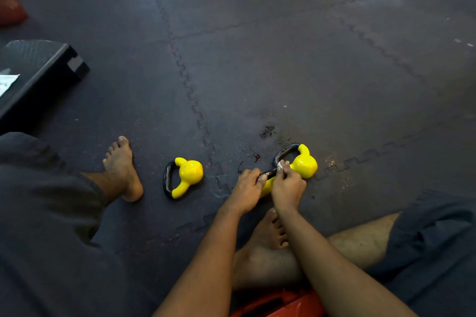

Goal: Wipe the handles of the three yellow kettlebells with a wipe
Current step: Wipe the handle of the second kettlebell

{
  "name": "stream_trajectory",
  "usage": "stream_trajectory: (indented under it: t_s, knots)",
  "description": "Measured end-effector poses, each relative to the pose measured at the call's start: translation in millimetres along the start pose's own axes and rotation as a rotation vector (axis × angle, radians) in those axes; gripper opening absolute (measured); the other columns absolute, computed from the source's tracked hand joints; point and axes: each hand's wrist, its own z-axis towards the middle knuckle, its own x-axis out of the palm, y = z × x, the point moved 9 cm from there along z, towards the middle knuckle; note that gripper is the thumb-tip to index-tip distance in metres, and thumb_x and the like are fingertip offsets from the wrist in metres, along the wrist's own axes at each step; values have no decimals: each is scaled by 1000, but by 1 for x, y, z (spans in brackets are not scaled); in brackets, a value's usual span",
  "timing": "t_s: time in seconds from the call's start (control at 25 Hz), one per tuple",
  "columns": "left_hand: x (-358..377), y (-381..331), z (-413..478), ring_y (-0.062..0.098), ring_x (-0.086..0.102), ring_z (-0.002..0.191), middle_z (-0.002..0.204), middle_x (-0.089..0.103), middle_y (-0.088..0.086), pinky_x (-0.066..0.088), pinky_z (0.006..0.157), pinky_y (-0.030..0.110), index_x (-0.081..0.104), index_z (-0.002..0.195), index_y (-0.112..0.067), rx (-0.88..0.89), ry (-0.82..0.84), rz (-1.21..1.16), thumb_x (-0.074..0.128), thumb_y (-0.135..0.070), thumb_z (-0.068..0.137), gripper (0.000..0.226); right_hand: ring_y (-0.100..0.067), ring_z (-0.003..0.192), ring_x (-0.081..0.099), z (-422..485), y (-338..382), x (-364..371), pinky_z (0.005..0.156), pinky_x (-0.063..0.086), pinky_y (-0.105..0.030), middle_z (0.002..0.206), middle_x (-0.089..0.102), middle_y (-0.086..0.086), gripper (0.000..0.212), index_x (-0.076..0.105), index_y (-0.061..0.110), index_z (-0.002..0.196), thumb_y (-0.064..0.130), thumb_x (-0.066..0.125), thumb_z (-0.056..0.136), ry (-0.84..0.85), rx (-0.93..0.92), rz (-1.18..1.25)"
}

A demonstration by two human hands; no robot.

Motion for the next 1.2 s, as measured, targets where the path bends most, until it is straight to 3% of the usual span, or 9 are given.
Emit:
stream_trajectory:
  t_s: [0.2,0.44,0.52,0.6,0.72,0.84,0.96,1.08,1.2]
  knots:
    - [-12,5,-2,16,45,86,86,45,-2,30,71,28,43,80,-25,-31,-48,-55,40,-31,102,22,-15,127,54,-12,15,15,99,35,-14,127,64,-9,27,70,11,117,12,60,92,130,-177,15]
    - [-5,10,-3,19,49,96,92,50,0,39,84,31,58,83,-22,-27,-15,-68,42,-35,100,26,-31,103,65,2,-2,3,81,47,-29,105,72,-13,28,72,16,113,30,56,95,42,21,22]
    - [-8,19,-3,20,54,94,92,54,2,45,88,37,62,79,-21,-68,-55,-148,44,-31,99,29,-25,111,63,10,-7,3,87,45,-26,114,70,-8,28,72,14,113,28,59,94,98,52,33]
    - [-17,24,-3,20,57,88,90,59,4,50,82,43,61,80,-17,-79,-138,-186,48,-23,96,21,-18,115,61,17,-9,7,95,45,-24,119,69,-4,26,72,15,114,25,61,92,169,43,44]
    - [-33,21,-1,18,56,87,94,62,5,42,73,30,58,92,-12,-48,-251,-142,50,-9,93,8,-8,115,61,19,-5,25,102,46,-28,117,70,-2,24,72,16,113,20,64,90,332,-44,87]
    - [-42,22,11,18,55,114,123,60,5,42,93,27,56,120,-11,-35,-251,-163,48,-6,95,27,-9,104,67,7,5,45,91,54,-40,104,74,-2,26,75,19,105,33,66,86,483,-143,63]
    - [-35,30,24,13,45,129,140,51,1,36,111,33,47,138,-17,-63,-137,-225,43,-7,98,41,-6,94,69,-2,19,46,81,56,-35,102,73,-1,24,75,19,105,30,69,85,455,-245,-34]
    - [-23,32,27,12,49,123,136,55,3,37,106,26,53,134,-20,-56,-44,-253,43,-8,99,39,-14,85,71,8,24,30,74,55,-34,95,75,-4,20,76,17,102,27,69,86,357,-275,-101]
    - [-20,25,27,15,51,120,131,57,3,38,104,27,56,129,-17,-33,-50,-215,45,-7,98,35,-8,74,68,20,13,25,64,48,-24,84,76,-1,17,79,15,91,28,69,85,353,-188,-121]
